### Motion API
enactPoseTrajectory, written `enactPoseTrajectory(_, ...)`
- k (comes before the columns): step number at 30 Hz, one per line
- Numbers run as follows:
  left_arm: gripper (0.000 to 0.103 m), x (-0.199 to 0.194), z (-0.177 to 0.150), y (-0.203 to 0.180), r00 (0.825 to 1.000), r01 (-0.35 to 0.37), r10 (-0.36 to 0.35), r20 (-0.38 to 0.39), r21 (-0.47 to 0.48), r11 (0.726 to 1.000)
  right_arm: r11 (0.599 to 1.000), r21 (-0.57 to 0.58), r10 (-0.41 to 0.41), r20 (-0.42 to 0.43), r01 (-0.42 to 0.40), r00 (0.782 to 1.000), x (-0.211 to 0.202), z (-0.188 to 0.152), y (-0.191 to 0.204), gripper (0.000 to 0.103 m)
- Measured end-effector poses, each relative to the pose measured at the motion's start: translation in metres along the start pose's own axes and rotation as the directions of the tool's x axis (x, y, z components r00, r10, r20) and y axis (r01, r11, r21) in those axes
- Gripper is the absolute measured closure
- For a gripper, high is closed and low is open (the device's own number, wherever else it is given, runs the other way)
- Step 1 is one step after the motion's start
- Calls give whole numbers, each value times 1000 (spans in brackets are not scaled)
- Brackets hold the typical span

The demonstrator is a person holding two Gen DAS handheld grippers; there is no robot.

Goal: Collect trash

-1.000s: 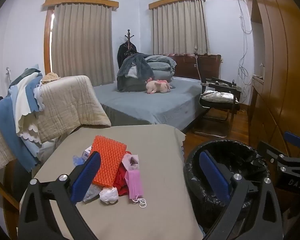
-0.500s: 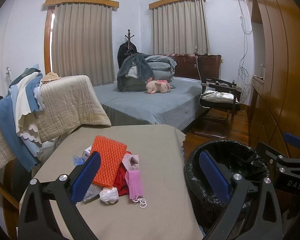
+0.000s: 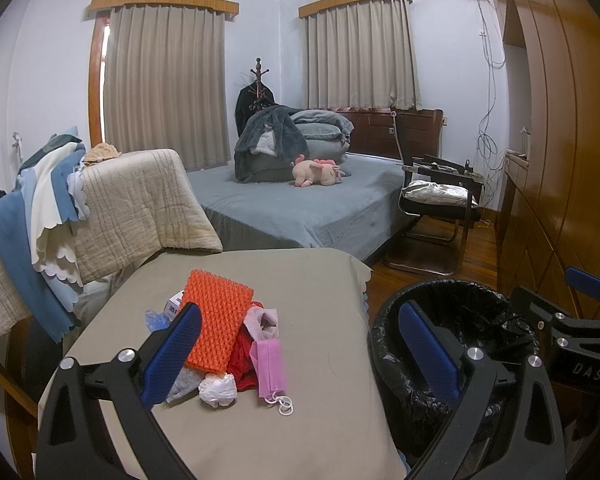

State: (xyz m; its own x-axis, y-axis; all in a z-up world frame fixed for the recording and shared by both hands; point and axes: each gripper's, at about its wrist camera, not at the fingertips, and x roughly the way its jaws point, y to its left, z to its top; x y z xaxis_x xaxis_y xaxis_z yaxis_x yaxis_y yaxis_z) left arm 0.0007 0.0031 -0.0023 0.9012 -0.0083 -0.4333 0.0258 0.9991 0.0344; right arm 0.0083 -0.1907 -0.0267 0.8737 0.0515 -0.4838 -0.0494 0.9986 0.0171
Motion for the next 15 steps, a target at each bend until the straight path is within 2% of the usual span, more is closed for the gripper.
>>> enactPoseTrajectory(15, 6, 0, -1, 0, 1000, 2, -2, 0, -2, 1000, 1000, 0, 2, -6, -2, 1000, 2, 0, 1, 5)
